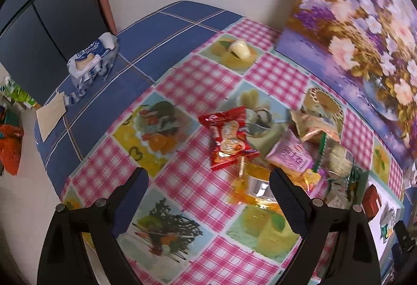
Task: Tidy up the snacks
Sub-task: 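Withdraw both tools from the tray back toward the snack pile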
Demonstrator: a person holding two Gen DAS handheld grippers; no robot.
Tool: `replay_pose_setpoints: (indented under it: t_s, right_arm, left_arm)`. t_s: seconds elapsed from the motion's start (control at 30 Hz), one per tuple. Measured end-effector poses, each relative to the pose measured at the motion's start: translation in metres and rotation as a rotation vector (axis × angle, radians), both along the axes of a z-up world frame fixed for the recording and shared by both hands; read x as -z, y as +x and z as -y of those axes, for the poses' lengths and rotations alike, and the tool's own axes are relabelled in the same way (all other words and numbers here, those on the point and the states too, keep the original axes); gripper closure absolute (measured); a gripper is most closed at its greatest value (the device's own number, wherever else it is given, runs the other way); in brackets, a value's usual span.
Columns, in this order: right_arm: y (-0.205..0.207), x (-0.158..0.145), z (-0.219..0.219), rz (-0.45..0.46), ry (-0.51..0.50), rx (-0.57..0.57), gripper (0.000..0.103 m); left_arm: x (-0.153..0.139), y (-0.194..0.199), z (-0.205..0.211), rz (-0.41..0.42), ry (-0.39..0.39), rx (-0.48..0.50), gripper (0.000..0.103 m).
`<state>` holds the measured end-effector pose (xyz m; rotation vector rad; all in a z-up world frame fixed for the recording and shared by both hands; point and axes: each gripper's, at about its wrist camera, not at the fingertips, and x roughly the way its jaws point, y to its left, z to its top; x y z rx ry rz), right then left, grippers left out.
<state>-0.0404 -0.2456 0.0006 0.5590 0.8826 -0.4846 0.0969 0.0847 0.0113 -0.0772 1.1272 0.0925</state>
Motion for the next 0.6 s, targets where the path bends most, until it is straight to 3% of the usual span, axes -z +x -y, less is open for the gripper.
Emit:
replay_pose_setpoints:
  t_s: [0.43, 0.6]
  right_arm:
    - [0.058, 0.022, -0.086, -0.061, -0.013, -0.188, 0.0]
    - [0.07, 0.034, -0.097, -0.091, -0.014, -0.213, 0.004]
  left_arm:
    - [0.013, 0.014, -0.032, -0.042, -0.037, -0.054, 0.009]
    - [0.03, 0.023, -0.025, -0.094, -0.085, -0.018, 0.009]
